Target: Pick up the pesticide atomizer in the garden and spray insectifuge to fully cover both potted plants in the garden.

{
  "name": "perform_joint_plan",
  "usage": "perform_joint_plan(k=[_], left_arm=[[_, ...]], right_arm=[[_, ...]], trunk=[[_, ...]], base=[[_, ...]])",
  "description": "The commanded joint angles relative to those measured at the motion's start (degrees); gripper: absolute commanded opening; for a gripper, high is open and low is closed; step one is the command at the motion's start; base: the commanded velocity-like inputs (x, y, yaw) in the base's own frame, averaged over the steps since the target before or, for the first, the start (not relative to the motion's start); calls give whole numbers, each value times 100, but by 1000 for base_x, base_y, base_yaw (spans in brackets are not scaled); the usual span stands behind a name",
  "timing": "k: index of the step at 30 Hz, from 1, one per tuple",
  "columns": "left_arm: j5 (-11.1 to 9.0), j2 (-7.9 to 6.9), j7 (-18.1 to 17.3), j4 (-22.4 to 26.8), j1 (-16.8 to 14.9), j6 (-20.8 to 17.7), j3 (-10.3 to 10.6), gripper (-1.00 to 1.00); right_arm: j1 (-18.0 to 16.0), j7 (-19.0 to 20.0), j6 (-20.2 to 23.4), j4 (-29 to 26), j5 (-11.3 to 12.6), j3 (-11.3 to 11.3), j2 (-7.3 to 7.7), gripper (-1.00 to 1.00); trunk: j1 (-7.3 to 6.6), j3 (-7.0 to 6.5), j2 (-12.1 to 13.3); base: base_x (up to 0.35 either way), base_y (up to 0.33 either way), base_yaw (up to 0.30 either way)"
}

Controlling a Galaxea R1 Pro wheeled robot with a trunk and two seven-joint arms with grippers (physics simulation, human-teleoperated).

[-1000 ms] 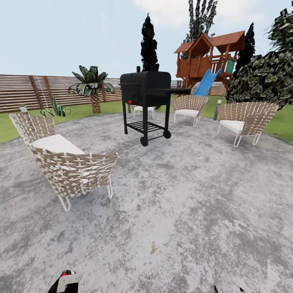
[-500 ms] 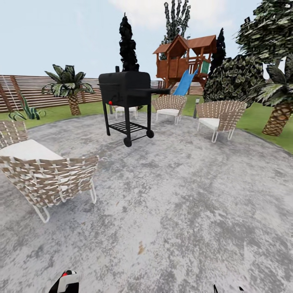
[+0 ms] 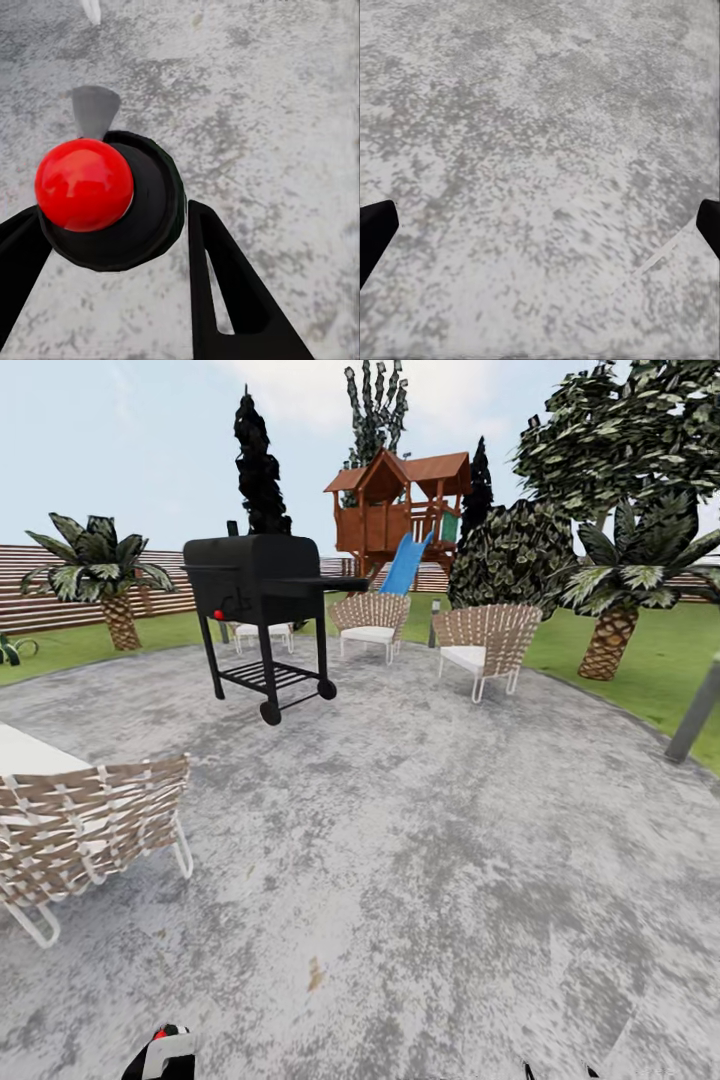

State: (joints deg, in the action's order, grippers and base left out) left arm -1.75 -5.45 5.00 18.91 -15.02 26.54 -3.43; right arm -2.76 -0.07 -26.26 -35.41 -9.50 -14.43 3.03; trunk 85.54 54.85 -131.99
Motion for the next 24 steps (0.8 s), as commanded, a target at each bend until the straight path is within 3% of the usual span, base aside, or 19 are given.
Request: perform_joint_plan(k=[1,11,13,17,24], left_arm=[[-17,0,1,-2,-1,18,0,-100],[-19,7,1,-5,-1,15,0,-100],[-19,8,1,-3,-1,17,0,-100],[-19,14,1,-6,-1,10,0,-100],[-12,18,1,-5,-1,9,5,-100]], right_arm=[[-6,-2,-19,5,-60,-24,-4,100],[-6,-10,-19,-5,-42,-24,-4,100],[-6,-15,-19,-8,71,-29,-2,100],[-6,-13,-13,-4,518,-30,5,100],[-6,-10,-11,7,645,-25,5,100]], trunk=[[-1,5,-2],[-1,5,-2],[-1,5,-2],[-1,5,-2],[-1,5,-2]], base=[[0,0,-300],[0,0,-300],[0,0,-300],[0,0,-300],[0,0,-300]])
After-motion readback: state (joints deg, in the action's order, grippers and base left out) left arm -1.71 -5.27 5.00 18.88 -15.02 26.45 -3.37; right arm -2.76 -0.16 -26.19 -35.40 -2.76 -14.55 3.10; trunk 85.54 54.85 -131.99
